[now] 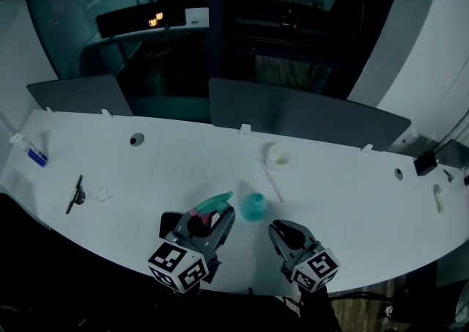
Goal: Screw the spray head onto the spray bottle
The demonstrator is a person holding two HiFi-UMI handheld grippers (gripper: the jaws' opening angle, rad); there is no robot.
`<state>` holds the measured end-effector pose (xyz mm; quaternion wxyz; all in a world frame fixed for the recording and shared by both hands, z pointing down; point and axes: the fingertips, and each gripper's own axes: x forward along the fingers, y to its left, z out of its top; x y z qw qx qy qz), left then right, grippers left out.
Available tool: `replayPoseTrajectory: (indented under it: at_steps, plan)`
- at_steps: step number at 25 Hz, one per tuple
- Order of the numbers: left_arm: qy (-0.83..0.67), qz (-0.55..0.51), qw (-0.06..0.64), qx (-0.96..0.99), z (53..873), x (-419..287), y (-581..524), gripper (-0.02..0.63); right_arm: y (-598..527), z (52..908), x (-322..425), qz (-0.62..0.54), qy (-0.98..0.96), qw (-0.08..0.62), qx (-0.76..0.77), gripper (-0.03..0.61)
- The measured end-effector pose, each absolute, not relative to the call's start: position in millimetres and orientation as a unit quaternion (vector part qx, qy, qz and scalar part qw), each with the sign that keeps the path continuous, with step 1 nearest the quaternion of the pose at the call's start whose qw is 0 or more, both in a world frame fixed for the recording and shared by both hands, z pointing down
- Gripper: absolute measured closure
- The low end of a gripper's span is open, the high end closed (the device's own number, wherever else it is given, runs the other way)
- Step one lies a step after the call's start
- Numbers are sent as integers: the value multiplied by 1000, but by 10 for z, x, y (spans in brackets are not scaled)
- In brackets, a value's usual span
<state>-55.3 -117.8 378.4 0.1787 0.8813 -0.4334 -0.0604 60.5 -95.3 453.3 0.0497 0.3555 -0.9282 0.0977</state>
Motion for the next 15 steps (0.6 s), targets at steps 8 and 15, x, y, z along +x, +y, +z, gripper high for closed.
replayPoseTrajectory:
  at_steps: [8,15]
  plan:
    - [-519,-6,50,853,3705,-755,-971,480,-1441,5163,374,72,-904,161,390,227]
    - [-533,9,8,846,3658,-776,-836,480,-1766,5467,165,72,-889,187,411,222]
